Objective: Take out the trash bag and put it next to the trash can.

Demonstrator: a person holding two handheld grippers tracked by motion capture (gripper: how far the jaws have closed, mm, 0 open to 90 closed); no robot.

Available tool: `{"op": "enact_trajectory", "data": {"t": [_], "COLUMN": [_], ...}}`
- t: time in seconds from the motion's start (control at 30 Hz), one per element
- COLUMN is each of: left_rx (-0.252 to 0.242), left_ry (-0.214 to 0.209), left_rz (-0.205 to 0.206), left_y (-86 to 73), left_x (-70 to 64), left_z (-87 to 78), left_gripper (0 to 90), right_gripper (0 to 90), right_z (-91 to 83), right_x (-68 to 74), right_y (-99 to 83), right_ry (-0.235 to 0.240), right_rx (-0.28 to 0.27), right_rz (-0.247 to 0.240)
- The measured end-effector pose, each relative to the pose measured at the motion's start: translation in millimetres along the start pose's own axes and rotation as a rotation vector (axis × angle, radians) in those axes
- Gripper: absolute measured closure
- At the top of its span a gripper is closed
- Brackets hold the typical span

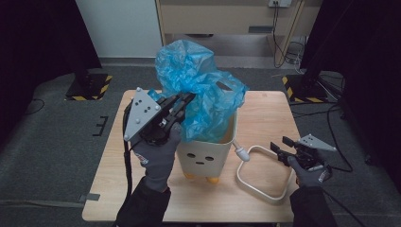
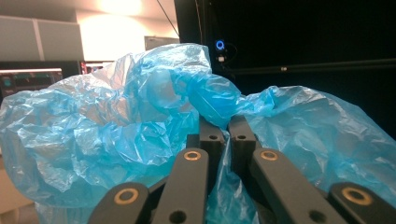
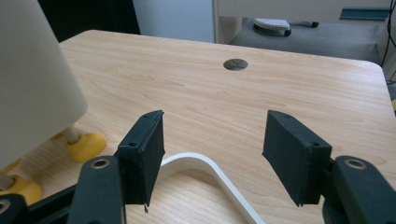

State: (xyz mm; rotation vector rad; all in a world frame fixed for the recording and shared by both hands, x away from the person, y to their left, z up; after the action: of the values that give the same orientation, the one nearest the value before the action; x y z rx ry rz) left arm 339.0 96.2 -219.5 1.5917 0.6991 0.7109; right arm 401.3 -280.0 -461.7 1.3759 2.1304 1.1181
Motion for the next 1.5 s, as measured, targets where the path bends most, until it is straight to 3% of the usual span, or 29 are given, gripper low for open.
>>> {"op": "enact_trajectory", "data": {"t": [0.53, 1.13, 1.5], "left_rx": [-0.112, -0.193, -0.252], "left_ry": [0.025, 0.029, 0.05], "left_rz": [-0.008, 0.0, 0.001], "left_y": [25.8, 37.7, 42.6], "left_x": [16.2, 20.2, 28.1], "left_z": [-17.5, -14.1, -27.9], "left_gripper": [86.9, 87.0, 86.9], "right_gripper": [37.5, 37.5, 37.4], "right_z": [4.1, 2.9, 1.9], "right_x": [-7.4, -11.9, -14.5], "right_y": [-7.5, -8.8, -9.5], "right_ry": [-0.022, -0.036, -0.049], "right_rx": [0.026, 0.019, 0.021], "right_rz": [0.005, 0.018, 0.019]}}
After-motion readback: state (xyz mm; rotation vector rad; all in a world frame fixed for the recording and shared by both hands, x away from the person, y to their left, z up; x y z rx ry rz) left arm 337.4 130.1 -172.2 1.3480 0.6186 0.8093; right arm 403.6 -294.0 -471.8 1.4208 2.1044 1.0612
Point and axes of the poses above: each handheld gripper's, and its own axes: z roughly forward along the jaws, y roughly out of its top, x roughly to its left, the point moved 4 cm from there along z, roughly forward along the jaws, and after that the axes turned 15 degrees about x, right-handed, at the moved point
